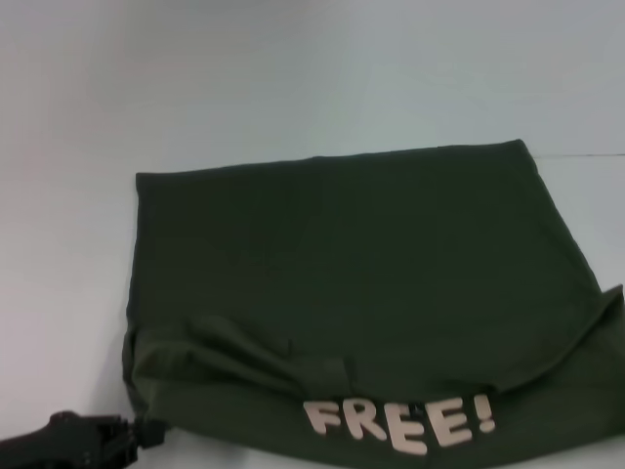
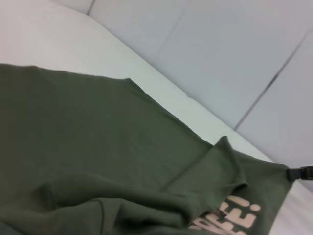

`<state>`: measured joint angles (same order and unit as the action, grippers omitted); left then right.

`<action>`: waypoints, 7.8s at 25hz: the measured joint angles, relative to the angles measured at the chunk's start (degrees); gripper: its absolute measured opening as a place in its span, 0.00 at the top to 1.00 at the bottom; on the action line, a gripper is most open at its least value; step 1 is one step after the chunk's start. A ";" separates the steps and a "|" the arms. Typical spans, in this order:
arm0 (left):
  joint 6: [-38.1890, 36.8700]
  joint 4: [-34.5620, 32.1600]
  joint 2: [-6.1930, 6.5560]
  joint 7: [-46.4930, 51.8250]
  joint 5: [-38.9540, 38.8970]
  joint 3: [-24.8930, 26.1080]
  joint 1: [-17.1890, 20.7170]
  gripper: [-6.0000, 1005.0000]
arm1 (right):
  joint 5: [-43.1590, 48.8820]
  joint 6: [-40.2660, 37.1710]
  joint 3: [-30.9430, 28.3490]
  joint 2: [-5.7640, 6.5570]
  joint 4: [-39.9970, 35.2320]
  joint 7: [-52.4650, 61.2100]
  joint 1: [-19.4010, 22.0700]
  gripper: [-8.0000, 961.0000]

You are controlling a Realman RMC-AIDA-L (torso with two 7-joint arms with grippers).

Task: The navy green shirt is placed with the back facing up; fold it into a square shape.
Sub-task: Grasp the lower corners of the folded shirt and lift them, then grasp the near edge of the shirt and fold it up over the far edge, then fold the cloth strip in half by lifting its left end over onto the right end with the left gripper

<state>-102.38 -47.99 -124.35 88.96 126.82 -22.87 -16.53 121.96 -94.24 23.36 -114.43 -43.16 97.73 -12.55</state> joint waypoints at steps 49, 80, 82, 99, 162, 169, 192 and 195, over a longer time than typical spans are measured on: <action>53.32 14.66 2.57 4.70 3.06 2.73 -30.17 0.96 | 0.69 41.81 4.81 2.84 18.50 5.60 -30.77 0.95; 78.01 17.74 1.53 3.16 -7.21 -10.95 -32.53 0.96 | -5.54 61.84 5.65 -0.66 20.93 -0.46 -37.37 0.94; 78.03 17.70 1.62 3.15 -7.21 -10.96 -32.83 0.96 | -6.04 61.85 5.65 -0.54 20.93 -0.77 -37.38 0.94; 79.19 18.00 1.75 2.82 -8.00 -10.97 -33.72 0.94 | -6.56 61.99 5.65 -0.26 21.09 -1.75 -37.73 0.92; 38.13 6.79 0.20 24.30 -5.04 -11.03 -16.25 0.25 | -4.66 16.23 7.70 2.28 9.69 13.16 -22.70 0.24; 41.26 4.86 0.42 24.17 -2.87 -9.77 -15.54 0.25 | -3.60 17.65 7.38 2.86 9.41 14.99 -21.07 0.24; 52.23 9.02 0.25 21.23 -0.54 -7.95 -14.53 0.26 | -3.78 18.97 6.35 3.26 9.68 15.51 -20.23 0.24; 52.14 9.04 0.25 21.17 -0.52 -7.97 -14.55 0.29 | -3.78 18.99 6.35 3.25 9.68 15.54 -20.24 0.24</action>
<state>-50.24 -38.95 -124.10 110.13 126.29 -30.84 -31.08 118.18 -75.25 29.70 -111.17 -33.49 113.27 -32.79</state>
